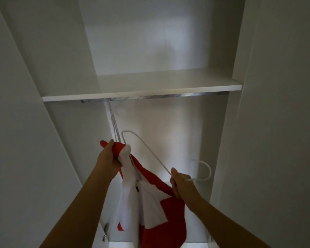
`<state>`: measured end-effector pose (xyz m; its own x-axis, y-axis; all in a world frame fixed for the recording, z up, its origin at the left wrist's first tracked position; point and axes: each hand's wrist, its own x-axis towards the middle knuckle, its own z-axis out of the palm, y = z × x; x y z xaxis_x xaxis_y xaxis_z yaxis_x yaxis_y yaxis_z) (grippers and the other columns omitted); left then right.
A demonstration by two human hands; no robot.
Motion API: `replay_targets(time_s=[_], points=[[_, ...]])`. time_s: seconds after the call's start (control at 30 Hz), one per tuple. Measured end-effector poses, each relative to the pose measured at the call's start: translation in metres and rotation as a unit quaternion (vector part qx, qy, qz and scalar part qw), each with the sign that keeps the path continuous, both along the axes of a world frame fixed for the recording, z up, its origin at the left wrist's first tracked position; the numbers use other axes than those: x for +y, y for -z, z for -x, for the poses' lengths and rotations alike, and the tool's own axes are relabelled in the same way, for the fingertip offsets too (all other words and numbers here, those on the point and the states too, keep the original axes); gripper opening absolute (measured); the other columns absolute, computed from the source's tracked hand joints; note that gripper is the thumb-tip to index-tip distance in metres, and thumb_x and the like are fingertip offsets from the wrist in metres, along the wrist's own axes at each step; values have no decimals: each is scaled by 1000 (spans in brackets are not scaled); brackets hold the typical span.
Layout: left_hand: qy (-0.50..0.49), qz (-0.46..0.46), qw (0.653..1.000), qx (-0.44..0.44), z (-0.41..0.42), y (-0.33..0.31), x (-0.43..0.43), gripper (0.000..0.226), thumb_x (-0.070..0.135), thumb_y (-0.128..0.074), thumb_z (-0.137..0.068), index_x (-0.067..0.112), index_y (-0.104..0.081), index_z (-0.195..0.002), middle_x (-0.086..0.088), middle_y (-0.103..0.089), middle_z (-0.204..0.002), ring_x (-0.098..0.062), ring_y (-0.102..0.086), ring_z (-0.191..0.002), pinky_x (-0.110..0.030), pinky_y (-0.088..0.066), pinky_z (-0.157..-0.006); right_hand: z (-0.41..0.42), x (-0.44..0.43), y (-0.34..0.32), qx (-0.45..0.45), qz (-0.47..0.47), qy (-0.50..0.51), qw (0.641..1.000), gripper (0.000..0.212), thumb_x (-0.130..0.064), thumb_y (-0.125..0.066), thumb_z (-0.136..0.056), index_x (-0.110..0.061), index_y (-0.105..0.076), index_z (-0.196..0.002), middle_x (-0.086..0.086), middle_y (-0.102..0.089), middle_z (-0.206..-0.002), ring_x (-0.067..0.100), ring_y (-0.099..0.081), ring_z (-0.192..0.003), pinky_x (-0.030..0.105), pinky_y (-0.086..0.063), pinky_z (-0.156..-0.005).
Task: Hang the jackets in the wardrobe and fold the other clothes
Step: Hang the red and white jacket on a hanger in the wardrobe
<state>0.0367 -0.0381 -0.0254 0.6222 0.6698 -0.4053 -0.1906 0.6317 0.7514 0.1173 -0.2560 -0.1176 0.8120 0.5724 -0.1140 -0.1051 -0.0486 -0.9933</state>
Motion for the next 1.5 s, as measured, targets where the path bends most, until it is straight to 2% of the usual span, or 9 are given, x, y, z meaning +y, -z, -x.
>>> replay_targets(time_s=[0.17, 0.57, 0.73, 0.9, 0.97, 1.07, 1.23, 1.33, 1.5], points=[[33, -72, 991, 110, 19, 14, 13, 41, 11, -63, -85, -2, -51, -122, -15, -61, -93, -24, -61, -80, -34, -50, -61, -5, 1, -29, -75, 3, -44, 996, 49, -34, -44, -100, -15, -43, -55, -3, -34, -43, 8, -29, -35, 18, -25, -38], [-100, -342, 928, 110, 45, 24, 18, 21, 10, -52, -90, 13, -63, -73, -8, -61, -73, -21, -57, -70, -27, -47, -61, -1, -13, -17, -217, 154, -131, 955, 51, -30, -42, -101, -18, -44, -51, -9, -42, -40, 3, -38, -40, 17, -35, -52], [-136, -494, 843, 165, 52, 23, 16, 31, 8, -52, -91, 7, -48, -61, -6, -47, -57, -17, -45, -54, -24, -38, -53, 3, -19, -17, -233, 222, -147, 935, 49, -34, -46, -99, -24, -46, -51, -13, -49, -42, -3, -43, -41, 9, -38, -53], [-100, -677, 722, 99, 45, 3, -22, 49, 8, -58, -90, 22, -33, -51, 9, -35, -46, -6, -34, -44, -8, -32, -46, 16, -14, -5, -267, 360, -221, 866, 39, -40, -49, -96, -14, -55, -68, -4, -53, -61, 10, -53, -59, 24, -43, -60], [-83, -684, 720, 84, 42, -5, -27, 51, 5, -58, -89, 25, -33, -50, 11, -34, -45, -4, -34, -43, -5, -32, -46, 11, -10, -15, -235, 353, -167, 890, 37, -41, -53, -94, -16, -54, -66, -6, -54, -59, 9, -52, -56, 17, -40, -53], [-7, -652, 752, 95, 46, -1, -20, 43, 10, -56, -92, 21, -46, -51, 7, -45, -47, -7, -43, -44, -7, -37, -46, -14, -7, -54, -211, 299, -99, 925, 44, -39, -58, -92, -20, -52, -52, -10, -48, -37, 2, -44, -41, 10, -33, -43], [337, -496, 787, 143, 46, 28, -10, 30, 31, -53, -94, 8, -70, -86, -7, -72, -76, -22, -69, -70, -25, -56, -66, -33, -7, -96, -132, 261, -245, 925, 22, -5, -53, -92, -11, -64, -74, -7, -46, -44, 5, -41, -41, 18, -35, -45], [444, -472, 721, 246, 28, 38, -4, 31, 38, -53, -94, 12, -58, -110, -1, -67, -96, -20, -68, -80, -26, -57, -64, -41, 4, -99, -143, 276, -232, 922, 22, 0, -46, -94, -3, -67, -89, 0, -47, -59, 9, -44, -51, 17, -40, -51], [276, -659, 604, 353, -35, 34, 1, 37, 45, -42, -96, 16, -60, -111, -4, -64, -107, -20, -61, -94, -29, -48, -84, -73, 33, -103, -159, 293, -210, 919, 22, -4, -48, -95, 0, -70, -94, 0, -56, -61, 5, -52, -48, 15, -45, -51]])
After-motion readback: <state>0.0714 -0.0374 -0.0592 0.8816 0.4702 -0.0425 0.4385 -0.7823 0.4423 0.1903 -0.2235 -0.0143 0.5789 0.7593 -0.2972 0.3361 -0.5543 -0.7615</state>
